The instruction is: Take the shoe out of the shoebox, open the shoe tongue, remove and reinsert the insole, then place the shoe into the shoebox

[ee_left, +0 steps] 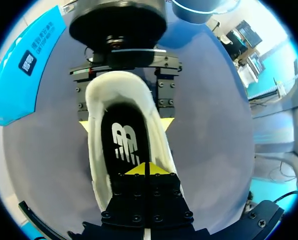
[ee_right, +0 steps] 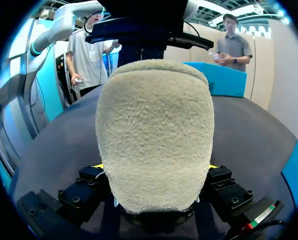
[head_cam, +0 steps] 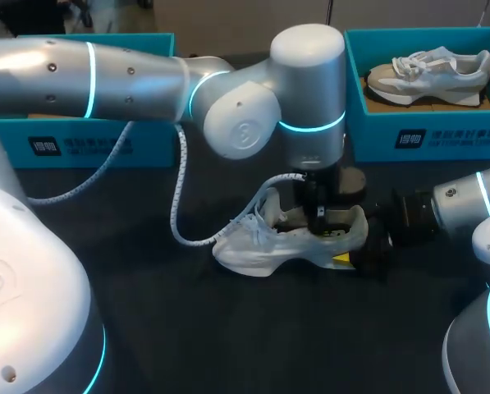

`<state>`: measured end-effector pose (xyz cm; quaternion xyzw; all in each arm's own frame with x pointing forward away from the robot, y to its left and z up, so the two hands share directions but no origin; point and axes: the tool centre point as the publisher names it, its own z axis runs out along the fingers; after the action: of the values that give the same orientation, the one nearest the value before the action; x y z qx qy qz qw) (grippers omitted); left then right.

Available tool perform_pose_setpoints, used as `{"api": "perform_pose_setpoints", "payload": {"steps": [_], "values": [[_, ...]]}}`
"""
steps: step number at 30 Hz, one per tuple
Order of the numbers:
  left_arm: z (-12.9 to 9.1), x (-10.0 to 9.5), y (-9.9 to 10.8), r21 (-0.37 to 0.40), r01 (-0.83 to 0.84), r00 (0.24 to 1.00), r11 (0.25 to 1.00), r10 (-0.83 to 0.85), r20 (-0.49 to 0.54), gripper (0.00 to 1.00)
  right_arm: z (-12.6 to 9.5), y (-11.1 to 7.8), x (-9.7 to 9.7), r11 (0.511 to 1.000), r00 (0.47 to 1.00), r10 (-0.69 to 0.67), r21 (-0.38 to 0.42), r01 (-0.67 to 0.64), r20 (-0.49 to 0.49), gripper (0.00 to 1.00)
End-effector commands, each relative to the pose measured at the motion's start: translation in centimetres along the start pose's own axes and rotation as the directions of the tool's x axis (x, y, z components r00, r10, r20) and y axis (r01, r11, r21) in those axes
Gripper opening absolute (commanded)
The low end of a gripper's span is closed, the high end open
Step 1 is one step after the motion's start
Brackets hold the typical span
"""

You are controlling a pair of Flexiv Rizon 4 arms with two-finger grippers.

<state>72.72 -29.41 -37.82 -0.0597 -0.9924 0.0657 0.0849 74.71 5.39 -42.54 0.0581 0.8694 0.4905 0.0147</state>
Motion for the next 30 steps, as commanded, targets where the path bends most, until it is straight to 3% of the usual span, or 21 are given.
{"api": "perform_pose_setpoints", "payload": {"steps": [1, 4, 8, 14, 21, 26, 29, 30], "values": [[0.4, -0.5, -0.1, -0.002, 0.029, 0.999, 1.0, -0.029, -0.016, 0.0, 0.3, -0.1, -0.1, 1.0, 1.0, 0.0, 0.002, 0.0, 0.003, 0.0], [0.6, -0.5, 0.0, -0.007, 0.039, 0.999, 0.999, -0.039, -0.02, 0.13, 0.3, -0.1, -0.1, 1.0, 1.0, 0.0, 0.002, 0.0, 0.003, 0.0], [0.8, -0.2, 0.2, 0.011, 0.049, 0.998, 0.999, -0.048, -0.038, 0.18, 0.3, -0.1, -0.1, 1.0, 1.0, 0.0, 0.002, 0.0, 0.003, 0.0], [1.9, 0.1, 0.3, 0.007, 0.057, 0.997, 0.998, -0.056, -0.052, 0.44, 0.3, -0.1, -0.1, 1.0, 1.0, 0.0, 0.002, 0.0, 0.003, 0.0], [2.9, -0.3, 0.2, -0.008, 0.031, 0.999, 0.999, -0.031, -0.03, 0.39, 0.3, -0.1, -0.1, 1.0, 1.0, 0.0, 0.002, 0.0, 0.003, 0.0], [3.6, -0.5, 0.2, -0.002, 0.015, 1.0, 1.0, -0.015, 0.0, 0.44, 0.3, -0.1, -0.1, 1.0, 1.0, 0.0, 0.002, 0.0, 0.003, 0.0], [4.1, -0.6, 0.2, 0.006, 0.003, 1.0, 1.0, -0.003, 0.021, 0.4, 0.3, -0.1, -0.1, 1.0, 1.0, 0.0, 0.002, 0.0, 0.003, 0.0], [4.5, -0.8, 0.3, 0.006, 0.003, 0.999, 1.0, -0.003, 0.035, 0.34, 0.3, -0.1, -0.1, 1.0, 1.0, 0.0, 0.002, 0.0, 0.003, 0.0]]}}
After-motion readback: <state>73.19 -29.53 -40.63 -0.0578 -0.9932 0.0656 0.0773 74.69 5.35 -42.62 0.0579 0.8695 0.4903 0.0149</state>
